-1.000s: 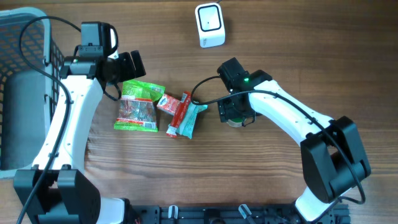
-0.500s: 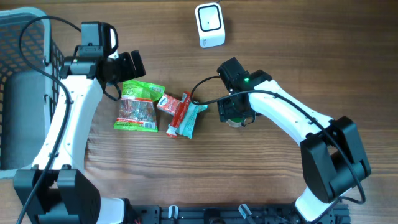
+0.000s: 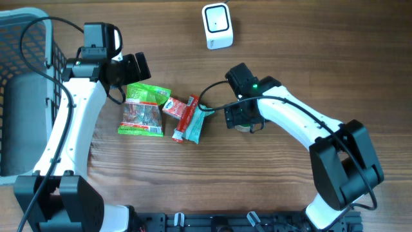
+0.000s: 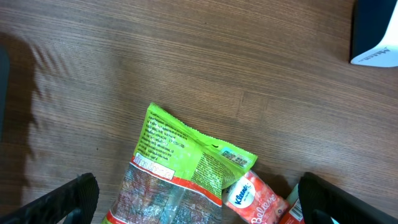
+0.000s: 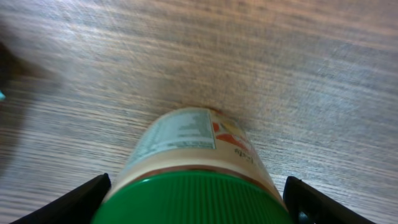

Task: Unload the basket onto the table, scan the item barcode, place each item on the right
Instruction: 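Lift the jar with the right gripper and tilt it sideways, then carry the jar to the white scanner and hold its label facing it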

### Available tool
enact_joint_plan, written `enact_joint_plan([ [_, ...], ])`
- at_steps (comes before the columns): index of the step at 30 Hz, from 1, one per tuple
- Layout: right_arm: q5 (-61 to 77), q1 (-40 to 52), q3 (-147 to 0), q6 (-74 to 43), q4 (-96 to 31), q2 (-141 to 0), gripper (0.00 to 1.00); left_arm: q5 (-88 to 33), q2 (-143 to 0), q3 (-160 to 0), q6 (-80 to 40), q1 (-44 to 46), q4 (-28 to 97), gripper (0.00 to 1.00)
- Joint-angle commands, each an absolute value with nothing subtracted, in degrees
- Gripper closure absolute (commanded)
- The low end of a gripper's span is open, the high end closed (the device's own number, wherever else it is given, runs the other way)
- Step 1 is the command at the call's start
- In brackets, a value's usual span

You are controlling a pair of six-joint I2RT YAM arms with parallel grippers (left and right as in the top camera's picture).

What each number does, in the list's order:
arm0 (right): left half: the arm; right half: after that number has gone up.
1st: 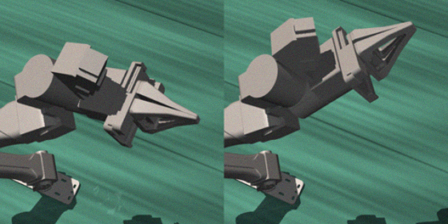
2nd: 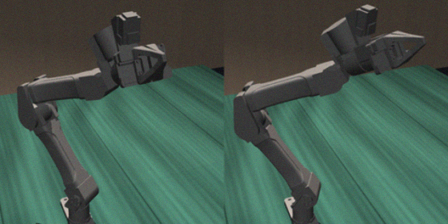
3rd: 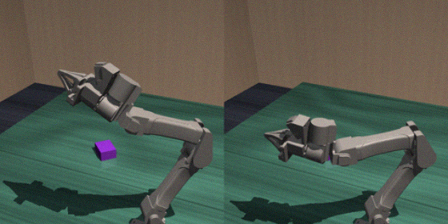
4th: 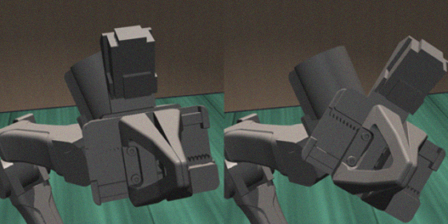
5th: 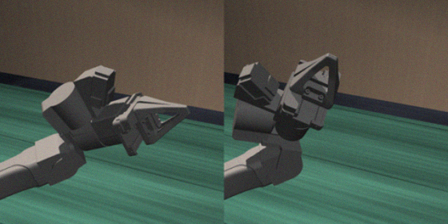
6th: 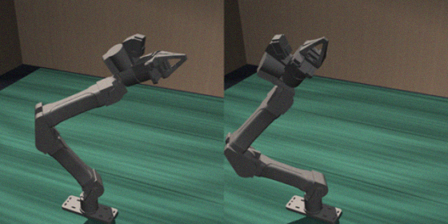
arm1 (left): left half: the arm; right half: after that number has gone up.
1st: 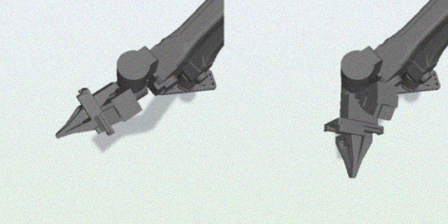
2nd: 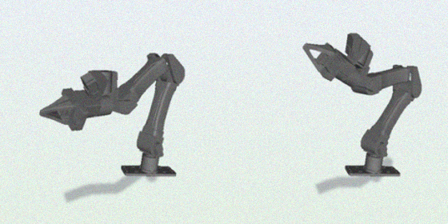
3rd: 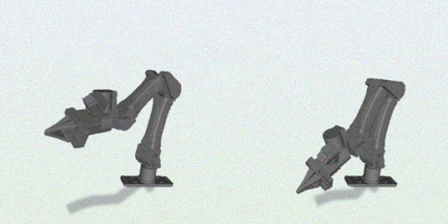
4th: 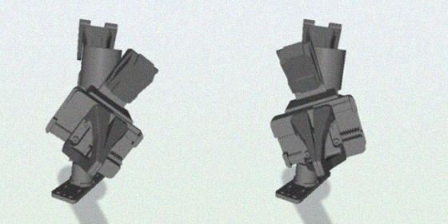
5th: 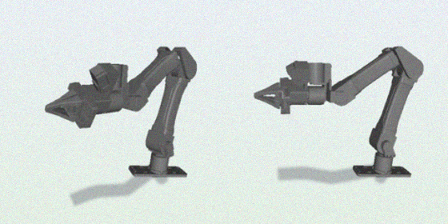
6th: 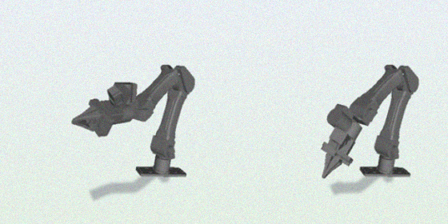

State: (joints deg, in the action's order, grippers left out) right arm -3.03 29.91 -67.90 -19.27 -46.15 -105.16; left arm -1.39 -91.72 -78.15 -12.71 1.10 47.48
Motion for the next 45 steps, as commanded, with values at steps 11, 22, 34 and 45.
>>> enact_joint_plan([
  [11, -2.52, 29.93, -65.1, -19.51, -41.52, -106.59, 0.12, -1.02, -92.14, -77.8, -11.97, 0.95, 47.33, 0.0],
  [22, -2.52, 29.93, -65.12, -19.53, -41.63, -106.56, 0.23, -1.04, -92.14, -77.8, -11.97, 0.95, 47.33, 0.0],
  [34, -2.55, 29.93, -65.54, -19.49, -43.35, -106.48, 0.42, -1.02, -92.14, -77.8, -11.97, 0.95, 47.33, 0.0],
  [45, -2.48, 29.93, -71.53, -17.06, -48.38, -98.32, 0.49, -1.02, -92.14, -77.8, -11.97, 0.95, 47.33, 0.0],
])
